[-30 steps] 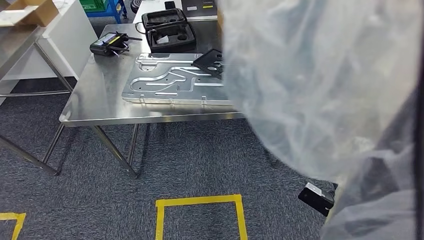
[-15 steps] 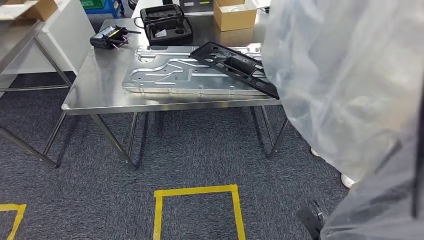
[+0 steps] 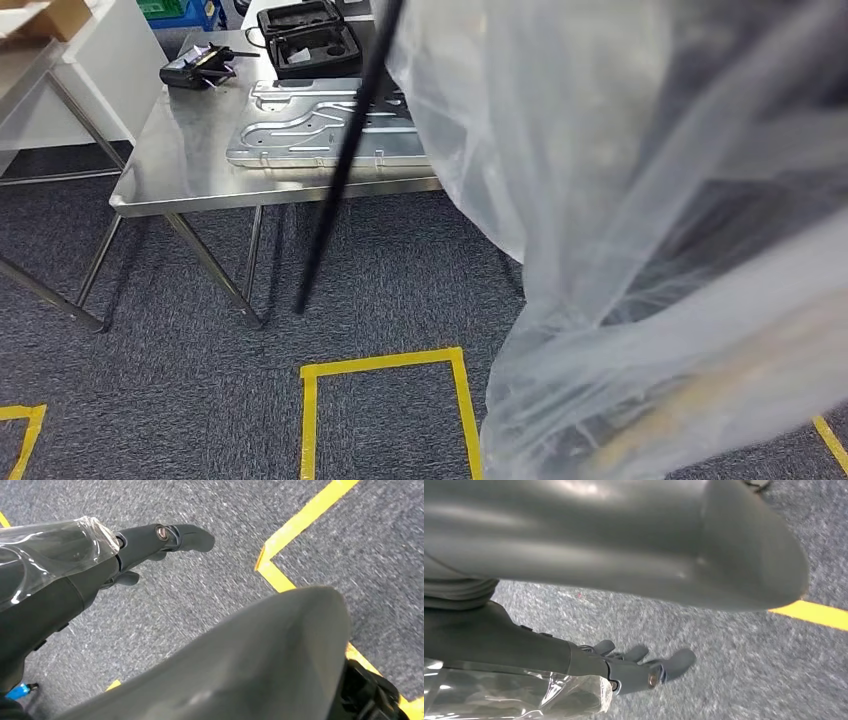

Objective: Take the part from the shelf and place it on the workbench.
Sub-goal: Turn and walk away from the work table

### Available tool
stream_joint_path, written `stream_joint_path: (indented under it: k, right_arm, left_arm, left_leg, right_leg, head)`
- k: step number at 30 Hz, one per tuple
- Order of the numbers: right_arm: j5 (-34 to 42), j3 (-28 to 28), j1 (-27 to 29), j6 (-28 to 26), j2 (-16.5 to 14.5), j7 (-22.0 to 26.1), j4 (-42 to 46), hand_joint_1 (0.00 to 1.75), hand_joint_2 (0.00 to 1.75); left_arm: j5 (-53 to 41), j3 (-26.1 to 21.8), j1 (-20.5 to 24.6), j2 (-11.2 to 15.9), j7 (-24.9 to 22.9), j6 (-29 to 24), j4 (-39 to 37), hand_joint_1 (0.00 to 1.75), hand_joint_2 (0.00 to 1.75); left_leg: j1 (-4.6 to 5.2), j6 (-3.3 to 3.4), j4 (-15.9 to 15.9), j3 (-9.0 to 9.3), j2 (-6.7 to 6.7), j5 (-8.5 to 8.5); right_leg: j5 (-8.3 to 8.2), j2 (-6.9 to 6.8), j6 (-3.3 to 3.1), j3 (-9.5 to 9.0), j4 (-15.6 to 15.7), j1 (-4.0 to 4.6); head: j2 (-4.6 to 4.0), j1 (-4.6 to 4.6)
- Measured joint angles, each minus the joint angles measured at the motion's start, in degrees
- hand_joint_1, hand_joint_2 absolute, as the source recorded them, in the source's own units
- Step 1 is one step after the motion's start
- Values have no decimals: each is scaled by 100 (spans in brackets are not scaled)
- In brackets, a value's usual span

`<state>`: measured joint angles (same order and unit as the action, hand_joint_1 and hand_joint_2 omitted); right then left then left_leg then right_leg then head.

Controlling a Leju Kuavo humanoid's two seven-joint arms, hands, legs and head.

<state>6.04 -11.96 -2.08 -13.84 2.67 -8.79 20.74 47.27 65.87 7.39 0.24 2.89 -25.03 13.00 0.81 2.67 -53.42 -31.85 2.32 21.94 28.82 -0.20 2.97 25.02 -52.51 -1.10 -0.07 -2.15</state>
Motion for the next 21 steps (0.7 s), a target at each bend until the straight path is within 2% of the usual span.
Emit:
stream_joint_path:
  k: [1, 2, 3, 5, 6, 7, 8, 9, 11, 12, 13, 14, 16, 17, 18, 19, 21]
  right_arm:
    - [-1, 0, -9, 3, -52, 0, -71, 0, 0]
    - [-1, 0, -18, 4, -94, 0, -130, 0, 0]
    - [-1, 0, -28, 4, -129, 0, -181, 0, 0]
    - [-1, 1, -61, 4, -177, 1, -269, 0, 0]
    - [-3, 2, -73, 8, -196, 1, -307, 0, 0]
    - [-11, 2, -81, 23, -212, 1, -346, 0, 0]
    - [-29, 2, -83, 49, -229, 1, -381, 0, 0]
    - [-60, 2, -84, 84, -245, 1, -414, 0, 0]
    - [-131, 2, -93, 143, -273, 8, -462, 0, 0]
    - [-159, 2, -103, 156, -281, 20, -479, 0, 0]
    - [-174, 2, -119, 156, -286, 35, -497, 0, 0]
    - [-184, 2, -133, 151, -288, 51, -514, 0, 0]
    - [-189, 2, -148, 133, -289, 74, -553, 0, 0]
    - [-189, 2, -145, 127, -289, 79, -573, 0, 0]
    - [-189, 2, -140, 122, -291, 86, -593, 0, 0]
    - [-189, 1, -137, 120, -295, 92, -611, 0, 0]
    - [-196, 0, -138, 121, -305, 102, -637, 0, 0]
  left_arm:
    - [-2, 1, 0, 2, 0, 0, 0, 0, 0]
    - [-2, 1, -6, 3, -1, 0, 0, 0, 0]
    - [-2, 2, -12, 5, -1, 0, 0, 0, 0]
    - [-4, 3, -19, 8, -2, 0, 0, 0, 0]
    - [-5, 3, -20, 8, -2, 0, 0, 0, 0]
    - [-7, 3, -22, 9, -3, 1, 0, 0, 0]
    - [-11, 4, -24, 9, -5, 2, 0, 0, 0]
    - [-16, 4, -24, 9, -8, 4, 0, 0, 0]
    - [-32, 5, -11, 9, -14, 13, 0, 0, 0]
    - [-39, 6, 2, 9, -15, 17, 0, 0, 0]
    - [-44, 7, 16, 8, -15, 22, 1, 0, 0]
    - [-46, 7, 26, 8, -15, 27, 1, 0, 0]
    - [-46, 7, 19, 6, -15, 34, 1, 0, 0]
    - [-46, 8, 12, 5, -15, 38, 1, 0, 0]
    - [-45, 9, 7, 5, -15, 40, 1, 0, 0]
    - [-44, 10, 7, 5, -15, 42, 1, 0, 0]
    - [-43, 11, 7, 8, -15, 48, 0, 0, 0]
  left_leg:
    - [-18, -38, -25, -19, -14, 7]
    - [-33, -76, -113, -62, -42, 100]
    - [-52, -116, -318, -142, -78, 293]
    - [-88, -189, -1069, -400, -143, 852]
    - [-103, -213, -1477, -516, -156, 1060]
    - [-114, -229, -1759, -568, -161, 1144]
    - [-123, -235, -1825, -515, -163, 1092]
    - [-132, -235, -1649, -347, -164, 944]
    - [-145, -217, -774, 252, -175, 632]
    - [-140, -196, -308, 537, -192, 566]
    - [-131, -173, 20, 718, -208, 556]
    - [-116, -146, 192, 795, -221, 572]
    - [-101, -59, 240, 729, -216, 538]
    - [-98, -3, 237, 684, -207, 496]
    - [-98, 58, 243, 633, -196, 447]
    - [-93, 108, 248, 574, -186, 397]
    - [-56, 157, 243, 456, -180, 317]
  right_leg:
    - [-27, -9, -47, 27, 0, -3]
    - [-64, -16, -104, 59, 2, -9]
    - [-111, -23, -157, 102, 8, -15]
    - [-209, -23, -216, 221, 7, -15]
    - [-257, -20, -220, 283, 5, -11]
    - [-303, -17, -214, 344, 3, -9]
    - [-347, -15, -202, 399, 2, -8]
    - [-388, -14, -187, 450, 0, -9]
    - [-463, -8, -142, 528, -3, -5]
    - [-497, -4, -114, 556, -6, 3]
    - [-534, -1, -82, 581, -10, 13]
    - [-573, 1, -49, 606, -13, 24]
    - [-627, 5, 16, 664, -28, 13]
    - [-562, 9, 40, 712, -89, 2]
    - [-395, 12, 57, 794, -259, -8]
    - [-132, 14, 67, 918, -570, -15]
    - [415, 16, 72, 1202, -1432, -6]
  head:
    - [0, -1]
    - [0, 1]
    - [0, 3]
    - [0, 8]
    - [0, 8]
    - [0, 8]
    - [0, 8]
    - [0, 8]
    - [0, 8]
    - [0, 6]
    - [0, 3]
    - [0, 0]
    - [0, -2]
    - [0, -3]
    - [0, -4]
    - [0, -7]
    - [0, -9]
